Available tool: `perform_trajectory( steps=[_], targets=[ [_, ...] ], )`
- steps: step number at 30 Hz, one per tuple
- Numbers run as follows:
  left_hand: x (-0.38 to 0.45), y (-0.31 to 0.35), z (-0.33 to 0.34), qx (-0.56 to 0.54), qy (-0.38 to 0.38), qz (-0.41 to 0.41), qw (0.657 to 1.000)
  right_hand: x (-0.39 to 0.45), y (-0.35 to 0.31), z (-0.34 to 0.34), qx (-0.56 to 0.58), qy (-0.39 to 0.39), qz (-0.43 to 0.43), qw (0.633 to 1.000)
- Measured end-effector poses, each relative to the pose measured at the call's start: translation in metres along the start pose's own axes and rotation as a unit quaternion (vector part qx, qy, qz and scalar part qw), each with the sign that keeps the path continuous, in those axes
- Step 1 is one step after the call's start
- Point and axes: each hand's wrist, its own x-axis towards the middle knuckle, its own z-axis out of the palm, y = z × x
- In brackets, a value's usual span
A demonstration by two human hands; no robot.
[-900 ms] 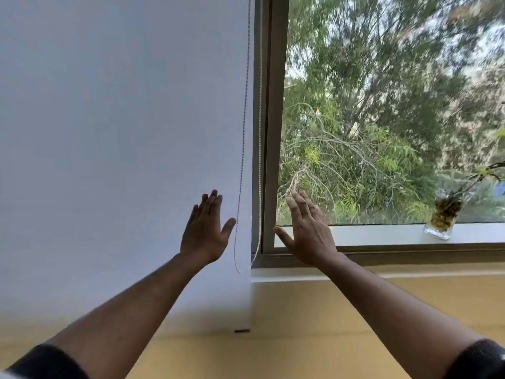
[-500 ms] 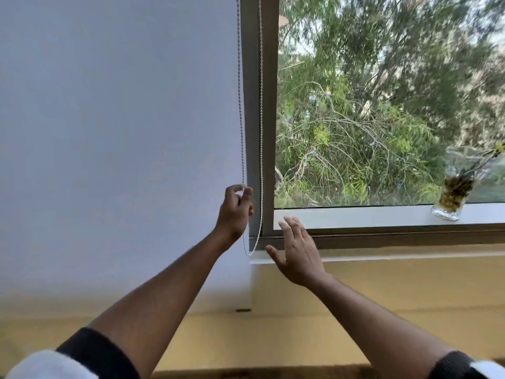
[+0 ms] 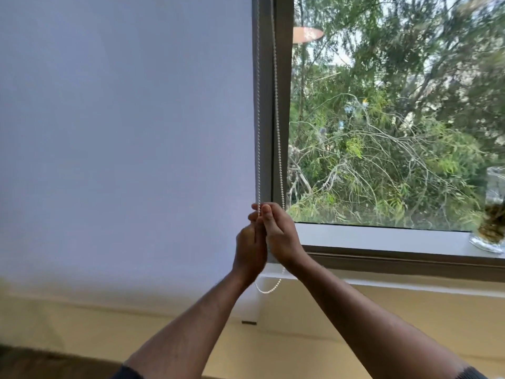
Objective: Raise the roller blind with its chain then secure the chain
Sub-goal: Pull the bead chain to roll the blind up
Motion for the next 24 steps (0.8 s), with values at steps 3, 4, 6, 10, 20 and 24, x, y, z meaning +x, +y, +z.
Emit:
perform_trajectory(
  steps=[3, 4, 6, 10, 20, 24],
  targets=[
    [-0.008, -0.004, 0.001, -0.017, 0.020, 0.023, 0.999, 0.013, -0.019, 0.009, 0.080, -0.047, -0.017, 0.996],
    [-0.009, -0.005, 0.001, -0.024, 0.026, 0.030, 0.999, 0.016, -0.025, 0.013, 0.108, -0.049, -0.030, 0.993],
    [-0.011, -0.008, 0.002, -0.034, 0.022, 0.041, 0.998, 0.019, -0.031, 0.018, 0.134, -0.012, -0.059, 0.989],
    [-0.017, -0.023, -0.001, -0.057, -0.048, 0.024, 0.997, 0.012, -0.017, 0.022, 0.054, 0.007, -0.098, 0.994],
    [-0.004, -0.054, -0.030, 0.115, -0.182, -0.083, 0.973, -0.025, 0.054, 0.013, -0.253, -0.092, -0.078, 0.960],
    [0.030, -0.010, -0.040, -0.093, -0.105, -0.132, 0.981, -0.031, 0.073, 0.006, -0.333, -0.105, -0.082, 0.934]
  ],
)
